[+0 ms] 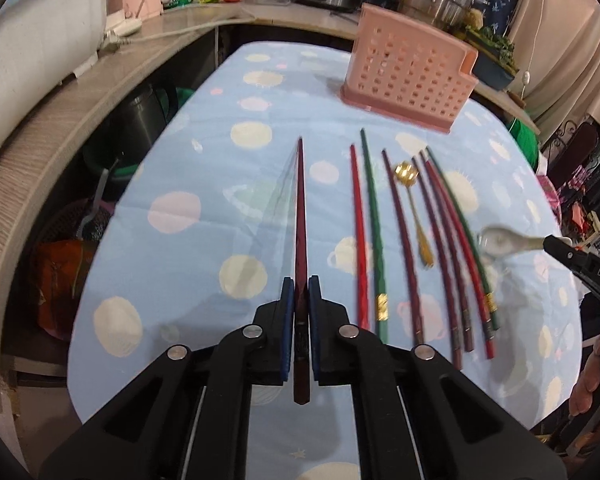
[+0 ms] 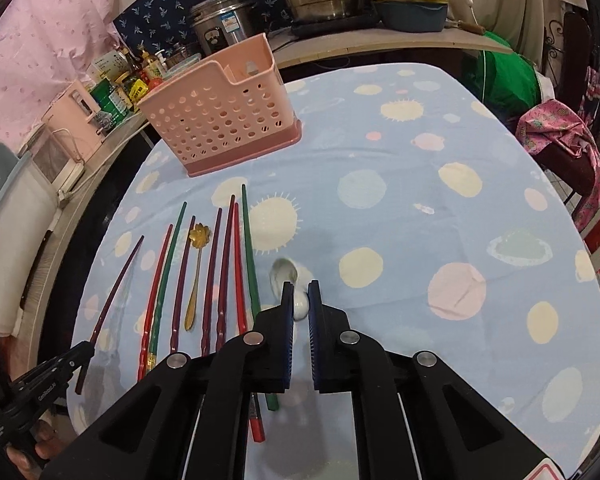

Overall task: Organize utensils
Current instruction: 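Lift the chopstick and spoon and drop both into the pink basket, opening both tools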

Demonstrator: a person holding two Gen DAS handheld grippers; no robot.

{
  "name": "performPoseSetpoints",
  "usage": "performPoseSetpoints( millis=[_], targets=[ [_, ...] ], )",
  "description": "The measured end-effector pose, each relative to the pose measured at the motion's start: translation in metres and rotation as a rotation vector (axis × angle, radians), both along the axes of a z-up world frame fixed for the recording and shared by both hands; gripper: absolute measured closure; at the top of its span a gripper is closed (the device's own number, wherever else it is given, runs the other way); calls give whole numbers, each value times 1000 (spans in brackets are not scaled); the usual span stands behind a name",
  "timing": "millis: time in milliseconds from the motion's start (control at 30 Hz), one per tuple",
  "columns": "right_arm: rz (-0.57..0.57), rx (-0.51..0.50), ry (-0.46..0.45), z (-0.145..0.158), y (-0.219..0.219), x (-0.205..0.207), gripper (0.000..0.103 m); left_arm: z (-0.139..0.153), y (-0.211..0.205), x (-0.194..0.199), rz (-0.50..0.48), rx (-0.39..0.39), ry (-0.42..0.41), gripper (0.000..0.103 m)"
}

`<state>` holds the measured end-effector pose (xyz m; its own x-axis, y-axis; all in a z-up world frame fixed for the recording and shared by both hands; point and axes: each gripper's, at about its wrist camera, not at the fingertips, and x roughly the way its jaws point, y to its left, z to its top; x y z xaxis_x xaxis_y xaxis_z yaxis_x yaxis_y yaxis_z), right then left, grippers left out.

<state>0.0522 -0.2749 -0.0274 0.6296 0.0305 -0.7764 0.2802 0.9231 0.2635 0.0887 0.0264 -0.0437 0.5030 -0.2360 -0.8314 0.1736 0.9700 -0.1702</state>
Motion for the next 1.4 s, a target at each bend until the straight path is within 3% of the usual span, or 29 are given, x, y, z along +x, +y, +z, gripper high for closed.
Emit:
performPoseSetpoints(
  millis=[367,633,833,1033,1400],
  targets=[
    [9,-47,-148,69,-12,34,97,110,-3,48,16,-54,-209,96],
    [2,-68,-277,130,-23,99,97,206,-19,102,26,-110,-422,96],
    [-6,-88,-314,146,-28,152,97,255,-37,143,38,-162,-526,96],
    [3,-84,-287,132,-32,194,97,255,-64,179,27,-172,-555,96],
    [25,-54,-178,76,-35,231,97,193,-89,228,19,-146,-455,96]
  ],
)
